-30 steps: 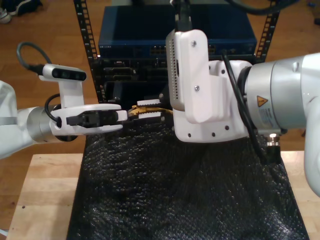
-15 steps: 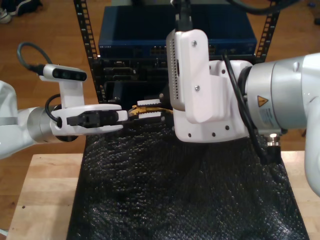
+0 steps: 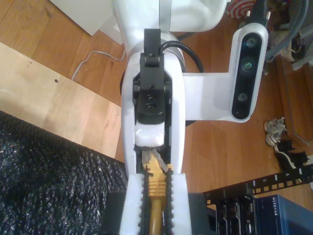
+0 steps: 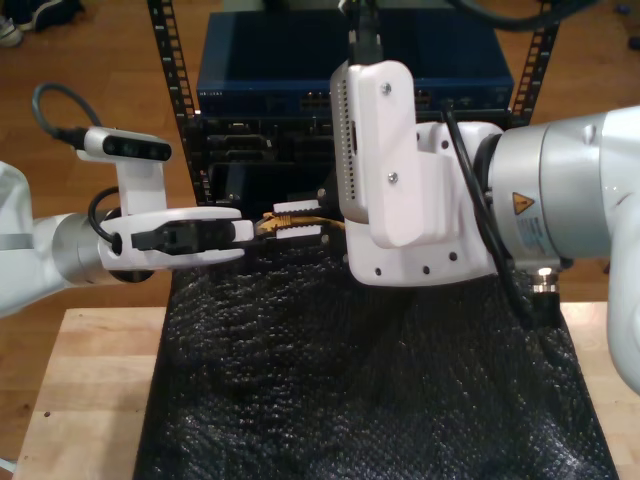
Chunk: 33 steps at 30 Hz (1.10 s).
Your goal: Grab the cable and plug it in
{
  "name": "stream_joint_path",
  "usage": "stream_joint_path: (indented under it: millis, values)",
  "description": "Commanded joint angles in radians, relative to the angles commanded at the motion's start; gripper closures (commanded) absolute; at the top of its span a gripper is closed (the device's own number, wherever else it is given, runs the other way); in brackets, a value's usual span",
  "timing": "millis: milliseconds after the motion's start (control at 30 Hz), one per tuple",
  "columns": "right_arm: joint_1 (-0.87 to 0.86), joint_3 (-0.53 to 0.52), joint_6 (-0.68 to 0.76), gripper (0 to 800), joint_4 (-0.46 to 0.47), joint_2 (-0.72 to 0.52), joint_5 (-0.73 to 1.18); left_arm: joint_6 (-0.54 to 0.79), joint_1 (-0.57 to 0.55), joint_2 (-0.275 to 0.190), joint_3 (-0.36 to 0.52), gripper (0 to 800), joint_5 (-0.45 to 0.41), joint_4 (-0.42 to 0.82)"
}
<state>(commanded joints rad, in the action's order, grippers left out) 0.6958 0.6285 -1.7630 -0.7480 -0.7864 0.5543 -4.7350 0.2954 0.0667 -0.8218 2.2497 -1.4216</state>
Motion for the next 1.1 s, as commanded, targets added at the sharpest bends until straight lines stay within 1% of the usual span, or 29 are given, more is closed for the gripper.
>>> stream_joint_path:
  millis: [133,233,333,433,533,633,733,900,1000,1100]
  values:
    - [-0.002,-0.002,0.0,798,0.002,0.006,0.0,0.005,0.002,0.0,-0.002,13,-0.005,0.0]
    - [-0.003,-0.003,-0.002,798,0.003,0.008,-0.002,0.005,0.008,-0.005,-0.002,13,-0.032,0.0]
    - [-0.032,-0.003,-0.002,798,0.003,0.017,-0.003,0.005,0.012,-0.029,-0.002,13,-0.054,0.0]
    - [-0.066,-0.003,-0.003,798,0.003,0.017,-0.002,0.006,0.038,-0.034,-0.006,13,-0.055,-0.002]
    - [-0.1,-0.002,-0.003,798,0.005,0.018,0.0,0.005,0.068,-0.04,-0.031,11,-0.052,0.0]
    - [-0.118,0.005,-0.005,798,0.006,0.029,0.0,0.005,0.087,-0.068,-0.04,11,-0.049,0.008]
    - [-0.132,0.011,-0.005,798,0.008,0.046,0.0,0.008,0.114,-0.091,-0.063,10,-0.054,0.058]
    - [-0.158,0.005,-0.005,798,0.009,0.058,0.0,0.032,0.149,-0.109,-0.132,10,-0.055,0.206]
    - [-0.176,-0.002,-0.006,798,0.012,0.06,0.002,0.107,0.169,-0.118,-0.16,9,-0.057,0.273]
    - [-0.195,-0.008,-0.006,798,0.015,0.058,0.023,0.199,0.213,-0.129,-0.18,9,-0.069,0.333]
